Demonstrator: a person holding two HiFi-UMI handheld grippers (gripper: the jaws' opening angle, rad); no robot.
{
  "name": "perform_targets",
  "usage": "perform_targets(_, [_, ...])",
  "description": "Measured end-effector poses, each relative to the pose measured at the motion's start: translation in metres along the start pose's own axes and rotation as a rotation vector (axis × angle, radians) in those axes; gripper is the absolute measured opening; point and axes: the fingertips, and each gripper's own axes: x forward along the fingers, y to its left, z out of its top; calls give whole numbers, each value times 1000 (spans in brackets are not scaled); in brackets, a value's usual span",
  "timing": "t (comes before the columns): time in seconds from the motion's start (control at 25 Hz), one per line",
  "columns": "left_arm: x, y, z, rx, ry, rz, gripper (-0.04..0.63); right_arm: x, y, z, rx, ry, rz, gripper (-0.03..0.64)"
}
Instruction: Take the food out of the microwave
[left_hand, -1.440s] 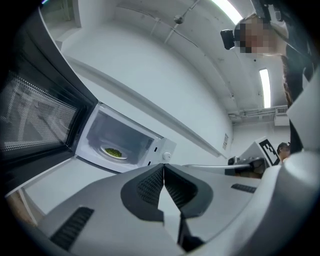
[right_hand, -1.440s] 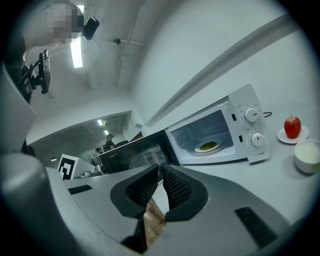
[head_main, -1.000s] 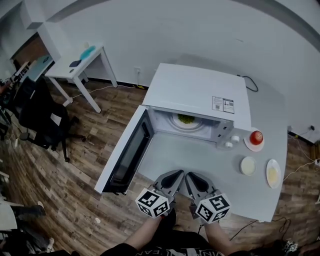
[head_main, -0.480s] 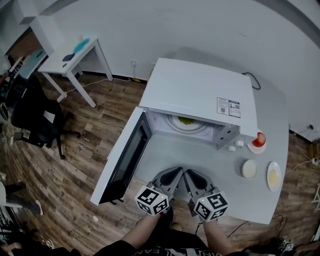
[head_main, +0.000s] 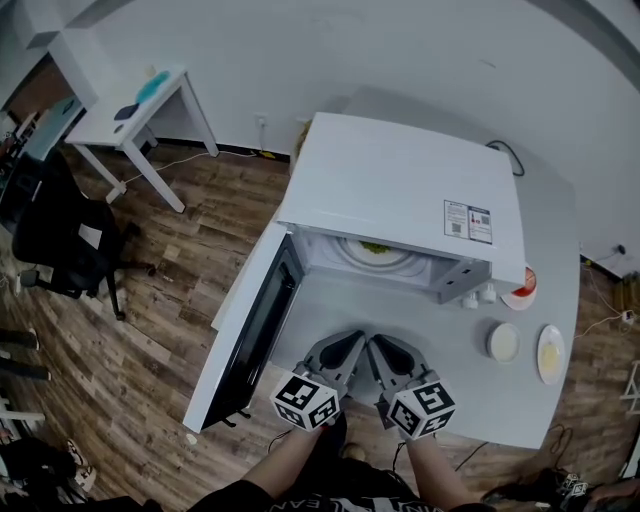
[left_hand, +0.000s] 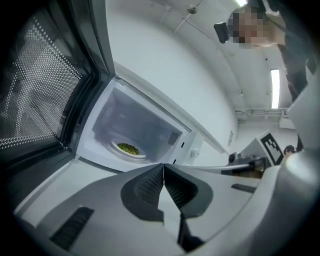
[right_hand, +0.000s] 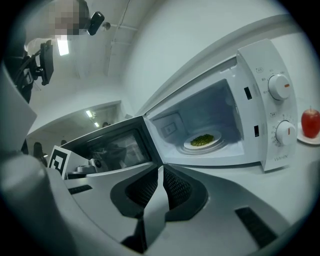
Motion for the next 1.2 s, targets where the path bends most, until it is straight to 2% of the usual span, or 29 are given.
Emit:
perform_targets(0.24, [6,19,4,7,0,24,11,21,-14,8,-65,7,-37,49])
perform_targets(0.52, [8,43,4,3,-12,69,11,48,-58,23,-322,91,-189,50])
perform_targets(0.8, [15,55,0,-12,-6,80,11,80,-89,38,-487,151,-266,51])
perform_targets(1.2, [24,58,3,-17,-18,61,11,120,-95,36,-867,266,-257,55])
